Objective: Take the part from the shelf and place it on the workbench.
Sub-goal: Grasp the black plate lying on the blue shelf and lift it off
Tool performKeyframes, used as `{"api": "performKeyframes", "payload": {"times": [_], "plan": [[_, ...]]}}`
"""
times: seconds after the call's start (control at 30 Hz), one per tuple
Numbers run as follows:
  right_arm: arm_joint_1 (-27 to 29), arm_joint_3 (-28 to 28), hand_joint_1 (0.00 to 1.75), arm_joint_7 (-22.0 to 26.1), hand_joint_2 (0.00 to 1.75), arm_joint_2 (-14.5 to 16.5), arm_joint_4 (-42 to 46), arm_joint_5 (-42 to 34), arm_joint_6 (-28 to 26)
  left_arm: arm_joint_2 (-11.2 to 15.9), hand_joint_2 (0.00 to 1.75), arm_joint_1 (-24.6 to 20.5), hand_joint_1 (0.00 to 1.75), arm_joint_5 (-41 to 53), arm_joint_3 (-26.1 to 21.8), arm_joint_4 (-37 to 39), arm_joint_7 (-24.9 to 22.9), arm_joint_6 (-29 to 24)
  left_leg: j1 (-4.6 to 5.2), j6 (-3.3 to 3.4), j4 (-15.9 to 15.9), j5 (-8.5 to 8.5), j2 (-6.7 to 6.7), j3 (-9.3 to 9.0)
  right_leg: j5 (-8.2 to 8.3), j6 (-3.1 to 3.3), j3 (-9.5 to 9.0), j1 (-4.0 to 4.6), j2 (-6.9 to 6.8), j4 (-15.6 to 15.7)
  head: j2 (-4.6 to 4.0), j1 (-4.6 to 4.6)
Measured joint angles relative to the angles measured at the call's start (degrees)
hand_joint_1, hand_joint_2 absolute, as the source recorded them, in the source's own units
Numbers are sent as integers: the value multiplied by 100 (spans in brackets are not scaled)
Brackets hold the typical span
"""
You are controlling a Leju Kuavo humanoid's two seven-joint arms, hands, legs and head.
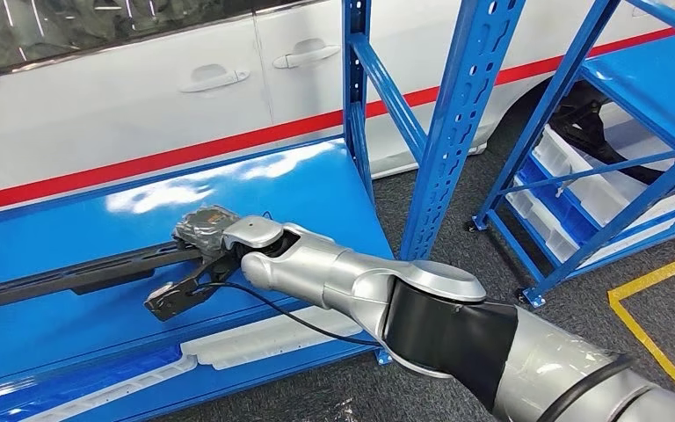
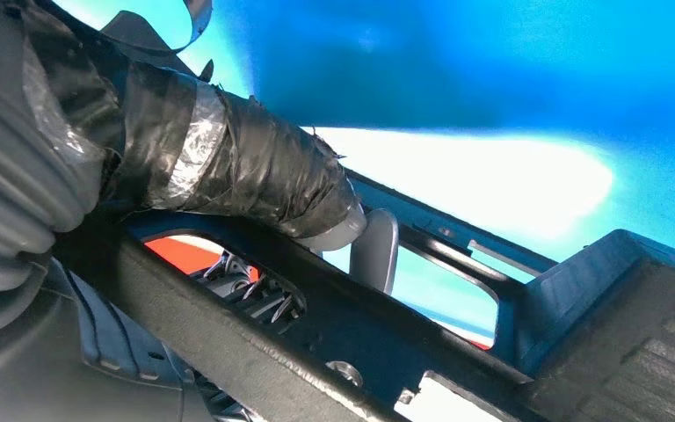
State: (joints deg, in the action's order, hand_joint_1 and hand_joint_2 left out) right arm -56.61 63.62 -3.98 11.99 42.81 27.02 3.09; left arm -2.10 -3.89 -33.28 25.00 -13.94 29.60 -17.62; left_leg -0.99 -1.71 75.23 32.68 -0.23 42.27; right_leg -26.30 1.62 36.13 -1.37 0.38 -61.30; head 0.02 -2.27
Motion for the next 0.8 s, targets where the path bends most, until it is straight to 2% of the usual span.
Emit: {"api": "performKeyframes", "payload": {"times": [0.07, 0.13, 0.17, 0.2, 0.23, 0.3, 0.33, 0.37, 0.4, 0.43, 0.5, 0.53, 0.6, 0.67, 0.73, 0.8], "plan": [[8, -7, 175, 3, 175, -5, 74, -79, -26, 4, 175, 0, 0, -16, 0, 1, 4, -3, 0, 8, -127, -82, 0, -61, 0, 0, -1, 0, 4, 0, 0, 0], [14, -66, 175, 12, 175, -21, 379, -379, -138, 19, 175, -5, 0, -78, 0, 2, 10, -65, 5, 55, -837, -421, 0, -395, -2, -4, -7, -2, 16, 1, 0, -1], [15, -138, 175, 45, 175, -43, 641, -620, -254, 28, 175, -7, 0, -125, 0, 3, 0, -135, 27, 92, -1232, -570, -4, -581, 7, -30, -1, 1, 20, 13, 0, -1], [34, -278, 175, 159, 175, -95, 1040, -1065, -483, 29, 175, -5, 0, -186, -1, 5, -59, -281, 36, 167, -1568, -683, 1, -733, -88, -83, 74, 10, 17, -119, 0, -3], [55, -416, 175, 268, 175, -155, 1403, -1464, -698, 28, 175, -2, 0, -232, -1, 8, -120, -409, 47, 230, -1691, -693, 7, -782, -235, -135, 204, 19, 10, -371, 0, -4], [105, -663, 175, 451, 175, -288, 2053, -2149, -1058, 25, 175, 4, 0, -304, -2, 11, -232, -619, 53, 344, -1792, -727, 22, -828, -606, -216, 574, 35, -3, -1141, 0, -7], [116, -702, 175, 438, 175, -329, 2171, -2188, -1080, 25, 175, 4, 0, -306, -2, 11, -237, -628, 60, 353, -1784, -719, 19, -829, -665, -219, 694, 35, -3, -1396, 0, -7], [132, -728, 175, 427, 175, -370, 2265, -2200, -1087, 24, 175, 5, 0, -309, -2, 11, -239, -631, 63, 356, -1773, -710, 14, -832, -619, -222, 729, 34, -4, -1454, 0, -7], [150, -750, 175, 416, 175, -407, 2352, -2206, -1091, 20, 175, 8, 0, -314, -2, 11, -242, -632, 63, 354, -1753, -695, 8, -833, -463, -219, 648, 32, -6, -1263, 0, -8], [165, -767, 175, 409, 175, -435, 2430, -2211, -1093, 15, 175, 11, 0, -319, -2, 11, -243, -632, 62, 343, -1722, -673, 3, -831, -255, -212, 486, 30, -11, -905, 0, -8], [175, -799, 175, 411, 175, -472, 2575, -2225, -1093, 7, 175, 8, 0, -328, -2, 11, -245, -633, 79, 298, -1629, -614, 0, -796, -5, -184, 164, 33, -14, -223, 0, -5], [179, -811, 175, 414, 175, -484, 2636, -2232, -1093, 7, 175, 1, 0, -332, -2, 12, -246, -634, 88, 271, -1592, -594, 2, -773, 22, -169, 92, 40, -10, -68, 0, -5], [192, -836, 175, 425, 175, -512, 2745, -2258, -1100, 7, 175, -12, 0, -339, -2, 13, -250, -648, 96, 230, -1568, -584, 4, -752, 9, -130, 81, 57, 4, -14, 0, -4], [208, -869, 175, 495, 175, -535, 2844, -2372, -1174, 10, 175, -12, 0, -341, -2, 13, -296, -702, 84, 186, -1520, -531, 7, -723, 19, -85, 68, 35, 4, 4, 0, -3], [226, -944, 175, 638, 175, -543, 2976, -2599, -1338, 10, 175, -12, 0, -339, -2, 13, -378, -785, 67, 123, -1149, -306, 10, -556, 25, -40, 53, 1, -4, 21, 0, 0], [251, -1052, 175, 767, 175, -555, 3132, -2882, -1522, 0, 175, -11, 0, -341, -2, 13, -440, -855, 40, 65, -458, -6, 10, -235, 18, -13, 50, -4, -10, 21, 0, 1]]}}
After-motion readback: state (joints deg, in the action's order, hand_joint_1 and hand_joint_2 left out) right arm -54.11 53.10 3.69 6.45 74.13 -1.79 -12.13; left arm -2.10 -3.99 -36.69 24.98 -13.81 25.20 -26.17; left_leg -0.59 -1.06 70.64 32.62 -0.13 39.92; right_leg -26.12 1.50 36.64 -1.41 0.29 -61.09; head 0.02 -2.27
